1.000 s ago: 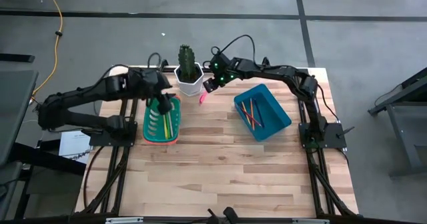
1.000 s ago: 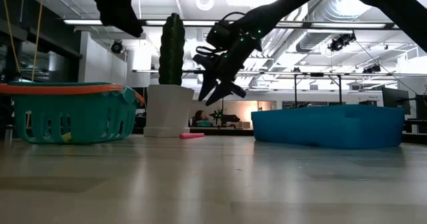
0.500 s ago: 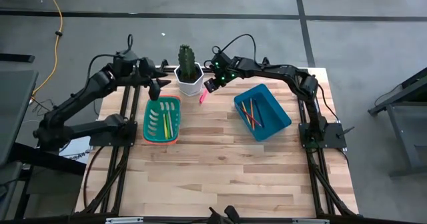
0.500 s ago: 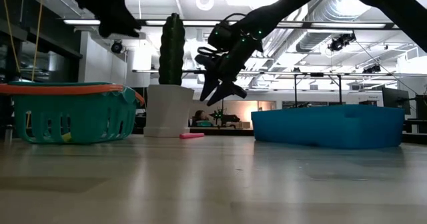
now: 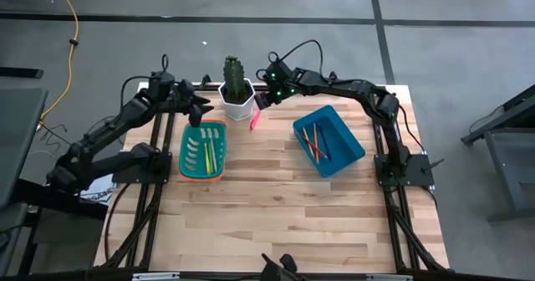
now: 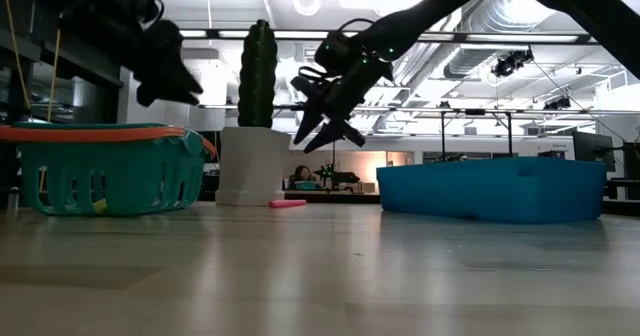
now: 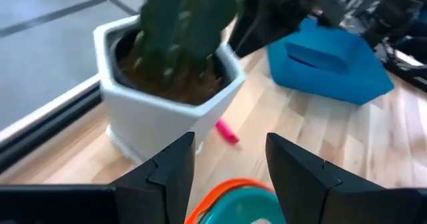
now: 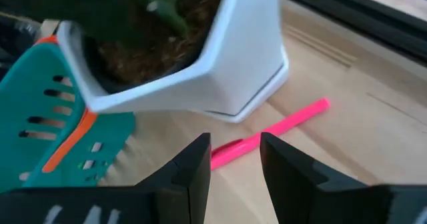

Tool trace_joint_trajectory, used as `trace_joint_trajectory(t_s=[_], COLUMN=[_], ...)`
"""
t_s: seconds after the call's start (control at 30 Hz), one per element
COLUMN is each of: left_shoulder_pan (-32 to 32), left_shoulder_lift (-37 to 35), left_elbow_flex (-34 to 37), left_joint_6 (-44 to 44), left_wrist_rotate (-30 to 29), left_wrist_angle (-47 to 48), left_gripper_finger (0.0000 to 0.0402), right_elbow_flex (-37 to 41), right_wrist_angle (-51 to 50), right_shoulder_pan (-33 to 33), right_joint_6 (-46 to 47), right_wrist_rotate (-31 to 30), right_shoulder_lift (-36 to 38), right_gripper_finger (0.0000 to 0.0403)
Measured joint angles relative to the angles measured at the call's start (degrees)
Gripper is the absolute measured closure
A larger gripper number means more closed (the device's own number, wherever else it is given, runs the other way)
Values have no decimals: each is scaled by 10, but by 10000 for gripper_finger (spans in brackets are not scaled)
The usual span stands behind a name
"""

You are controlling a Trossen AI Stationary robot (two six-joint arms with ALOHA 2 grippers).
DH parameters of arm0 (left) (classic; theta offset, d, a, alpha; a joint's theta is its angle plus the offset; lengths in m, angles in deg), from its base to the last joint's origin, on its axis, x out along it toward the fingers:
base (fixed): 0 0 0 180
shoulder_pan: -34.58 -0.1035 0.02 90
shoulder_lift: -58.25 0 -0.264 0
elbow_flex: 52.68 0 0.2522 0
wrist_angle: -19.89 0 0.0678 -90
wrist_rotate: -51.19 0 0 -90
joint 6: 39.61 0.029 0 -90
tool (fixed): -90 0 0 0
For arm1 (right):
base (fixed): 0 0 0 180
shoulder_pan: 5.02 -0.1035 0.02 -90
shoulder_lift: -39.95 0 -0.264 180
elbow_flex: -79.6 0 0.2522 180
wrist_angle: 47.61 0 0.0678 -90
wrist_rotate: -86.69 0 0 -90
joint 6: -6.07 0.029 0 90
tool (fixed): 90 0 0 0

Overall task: Sort pens & pencils
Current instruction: Adjust the potted plant on the table

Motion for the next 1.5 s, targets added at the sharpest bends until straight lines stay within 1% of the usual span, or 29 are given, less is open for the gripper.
trace_joint_trajectory(t_s=[0.2, 0.33, 0.5, 0.6, 0.63, 0.67, 0.8, 0.97, 1.1, 1.17, 1.23, 1.43, 1.5], left_shoulder_pan=[-44, -72, -86, -86, -86, -86, -85, -86, -86, -86, -86, -86, -86], left_shoulder_lift=[0, 0, 6, 25, 32, 40, 72, 100, 115, 119, 118, 118, 118], left_elbow_flex=[12, 12, 12, 12, 12, 12, 12, 12, 12, 12, 12, 12, 12], left_joint_6=[1, 0, -9, -6, -6, -5, -2, -26, -35, -42, -43, -53, -61], left_wrist_rotate=[1, -27, -35, -32, -29, -21, 28, 32, 32, 32, 30, 28, 28], left_wrist_angle=[-1, -1, -4, -5, -5, -7, -38, -89, -99, -100, -101, -127, -139], left_gripper_finger=[229, 229, 229, 229, 229, 229, 229, 229, 232, 244, 267, 371, 393], right_elbow_flex=[0, 0, 0, 0, 0, 0, 0, 0, 0, 0, 0, 0, 0], right_wrist_angle=[-2, -2, 5, 28, 37, 46, 61, 59, 59, 61, 63, 64, 66], right_shoulder_pan=[12, 20, 28, 30, 30, 30, 30, 35, 45, 50, 54, 58, 58], right_joint_6=[13, 26, 40, 50, 53, 58, 75, 70, 61, 57, 55, 44, 41], right_wrist_rotate=[-2, -7, -13, -13, -13, -13, -14, -15, -13, -9, -7, 2, 2], right_shoulder_lift=[0, 0, 0, 0, 0, 0, 0, 0, 0, 0, 0, 0, 0], right_gripper_finger=[281, 294, 345, 386, 394, 397, 389, 401, 398, 401, 402, 402, 402])
